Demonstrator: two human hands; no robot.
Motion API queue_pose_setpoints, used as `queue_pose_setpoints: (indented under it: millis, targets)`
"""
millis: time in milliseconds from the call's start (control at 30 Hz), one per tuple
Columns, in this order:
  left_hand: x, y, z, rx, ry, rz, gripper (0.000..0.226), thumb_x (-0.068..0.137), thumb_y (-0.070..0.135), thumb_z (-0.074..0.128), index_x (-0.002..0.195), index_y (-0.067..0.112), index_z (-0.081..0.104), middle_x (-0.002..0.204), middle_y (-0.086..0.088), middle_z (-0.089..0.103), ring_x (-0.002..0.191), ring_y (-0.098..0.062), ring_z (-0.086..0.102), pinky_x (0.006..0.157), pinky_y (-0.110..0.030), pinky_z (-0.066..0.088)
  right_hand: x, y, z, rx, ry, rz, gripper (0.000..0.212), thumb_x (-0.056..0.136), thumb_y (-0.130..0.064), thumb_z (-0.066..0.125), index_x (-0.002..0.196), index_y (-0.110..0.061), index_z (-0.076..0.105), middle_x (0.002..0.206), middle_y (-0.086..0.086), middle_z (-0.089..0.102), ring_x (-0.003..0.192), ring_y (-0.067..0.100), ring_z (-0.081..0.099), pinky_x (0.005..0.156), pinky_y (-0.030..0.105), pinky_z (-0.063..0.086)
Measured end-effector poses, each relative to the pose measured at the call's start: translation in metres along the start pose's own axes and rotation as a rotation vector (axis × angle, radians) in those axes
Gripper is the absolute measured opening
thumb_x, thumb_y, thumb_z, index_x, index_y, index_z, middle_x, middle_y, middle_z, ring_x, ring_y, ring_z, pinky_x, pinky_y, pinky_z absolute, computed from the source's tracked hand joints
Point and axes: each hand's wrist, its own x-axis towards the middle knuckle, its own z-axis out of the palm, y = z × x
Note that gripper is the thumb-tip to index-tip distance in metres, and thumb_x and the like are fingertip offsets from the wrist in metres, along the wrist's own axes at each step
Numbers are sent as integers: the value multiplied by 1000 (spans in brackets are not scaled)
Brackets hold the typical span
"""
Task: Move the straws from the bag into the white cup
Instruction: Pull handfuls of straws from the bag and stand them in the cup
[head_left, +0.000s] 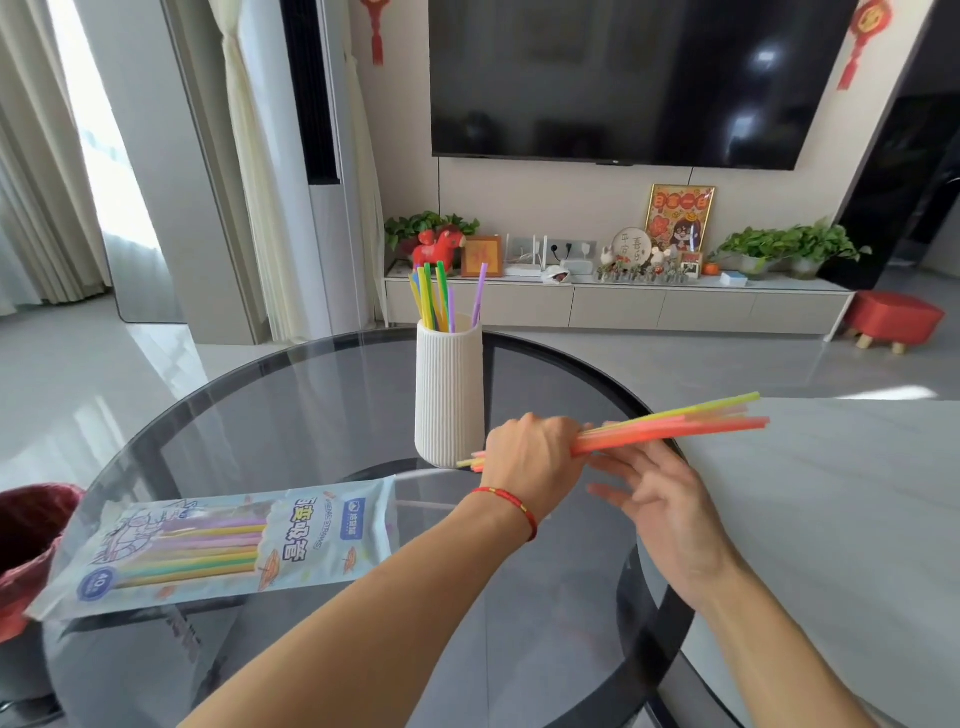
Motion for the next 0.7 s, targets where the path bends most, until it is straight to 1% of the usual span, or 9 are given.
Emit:
queue_pose_setpoints:
  millis: [67,133,200,233,333,433,567,633,700]
  targets:
    - [0,4,-4,-25,-17,-27,29,96,38,51,76,20,63,72,-11,67,71,-41,63,59,-34,37,0,-1,13,14,-70,-7,61,79,-5,55,139,-13,61,136,12,70,127,23,65,107,44,50]
    - [-2,6,-6,-66,-53,-82,28,95,36,50,76,19,61,74,-13,67,72,-42,62,59,-35,42,3,-5,29,-3,-39,-29,52,87,-31,71,137,-23,64,135,-1,71,133,13,62,114,42,45]
    - [-8,7,-8,-136,-80,-172,35,94,38,50,67,17,48,71,-13,63,70,-42,58,61,-37,46,10,-11,44,-84,53,-77,42,83,-53,75,119,-31,75,123,-11,76,126,7,64,116,41,43]
    - [-11,6,-11,-186,-84,-214,38,93,39,51,63,17,44,68,-12,60,69,-42,56,61,-38,48,14,-16,53,-115,95,-105,32,85,-55,72,106,-31,79,115,-9,79,119,8,69,113,42,46]
    - [-25,2,-18,-448,-48,-308,33,91,39,52,64,20,49,69,-11,63,73,-40,61,65,-43,53,19,-28,83,-192,110,-169,27,95,-47,62,80,-28,75,84,5,81,90,21,77,92,39,57]
    - [-38,-8,-24,-777,43,-420,13,89,31,59,83,20,61,76,2,68,70,-22,66,66,-41,56,22,-36,112,-289,-33,-202,25,102,-31,61,83,-16,68,61,2,66,66,20,70,70,29,57]
    - [-59,-28,-24,-895,-3,-518,35,81,29,61,56,18,38,50,7,40,48,-15,36,42,-31,32,22,-32,139,-362,-122,-203,18,100,-18,67,91,-2,66,61,2,61,62,18,67,66,25,57]
    - [-67,-35,-25,-903,-25,-522,33,67,40,57,53,17,38,47,4,37,47,-16,34,41,-30,29,21,-28,149,-338,-120,-188,16,99,-17,69,90,-4,67,60,3,61,60,19,64,65,29,57]
    - [-71,-43,-27,-890,-14,-490,41,60,44,55,59,4,43,50,0,43,48,-15,36,45,-32,31,22,-23,156,-359,-121,-179,14,98,-18,71,86,-11,69,60,2,61,58,17,62,63,31,56]
